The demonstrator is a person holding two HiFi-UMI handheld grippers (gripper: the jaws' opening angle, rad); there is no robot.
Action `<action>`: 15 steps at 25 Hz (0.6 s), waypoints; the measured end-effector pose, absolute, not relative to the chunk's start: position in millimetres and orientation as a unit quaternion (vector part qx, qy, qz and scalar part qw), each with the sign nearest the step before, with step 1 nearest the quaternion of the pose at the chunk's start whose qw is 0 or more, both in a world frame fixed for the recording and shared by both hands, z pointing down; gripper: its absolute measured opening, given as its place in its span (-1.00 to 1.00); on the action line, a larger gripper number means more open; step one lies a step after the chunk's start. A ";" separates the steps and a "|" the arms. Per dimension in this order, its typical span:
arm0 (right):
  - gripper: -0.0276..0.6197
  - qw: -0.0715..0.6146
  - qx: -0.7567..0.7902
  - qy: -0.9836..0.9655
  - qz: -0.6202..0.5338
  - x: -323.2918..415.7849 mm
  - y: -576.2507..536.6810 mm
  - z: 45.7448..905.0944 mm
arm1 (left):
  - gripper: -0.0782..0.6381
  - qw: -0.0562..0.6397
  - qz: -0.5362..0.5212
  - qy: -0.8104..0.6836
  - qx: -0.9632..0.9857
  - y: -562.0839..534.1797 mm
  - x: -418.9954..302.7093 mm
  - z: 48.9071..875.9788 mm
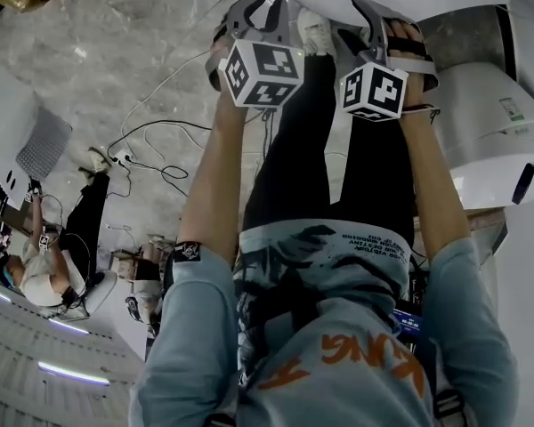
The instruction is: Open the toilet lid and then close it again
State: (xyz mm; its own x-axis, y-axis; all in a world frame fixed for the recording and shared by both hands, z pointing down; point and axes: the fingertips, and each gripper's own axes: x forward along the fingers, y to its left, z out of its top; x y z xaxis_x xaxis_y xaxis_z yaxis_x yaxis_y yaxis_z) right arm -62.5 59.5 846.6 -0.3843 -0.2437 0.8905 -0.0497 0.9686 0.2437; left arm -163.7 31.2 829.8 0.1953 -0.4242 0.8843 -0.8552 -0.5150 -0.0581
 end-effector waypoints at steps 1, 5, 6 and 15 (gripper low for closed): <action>0.18 0.553 0.090 -0.823 -0.096 -62.7 58.0 852.0 | -0.53 0.228 0.470 -0.425 0.739 33.9 -162.9 832.6; 0.21 0.564 0.098 -0.814 -0.099 -61.7 47.1 860.8 | -0.49 0.204 0.497 -0.395 0.745 40.3 -160.3 840.3; 0.22 0.568 0.097 -0.812 -0.090 -61.2 45.2 861.7 | -0.49 0.197 0.501 -0.389 0.747 39.3 -159.4 841.1; -0.15 0.562 0.117 -0.817 -0.053 -55.8 52.7 847.3 | -0.22 0.136 0.554 -0.345 0.745 32.8 -169.2 844.7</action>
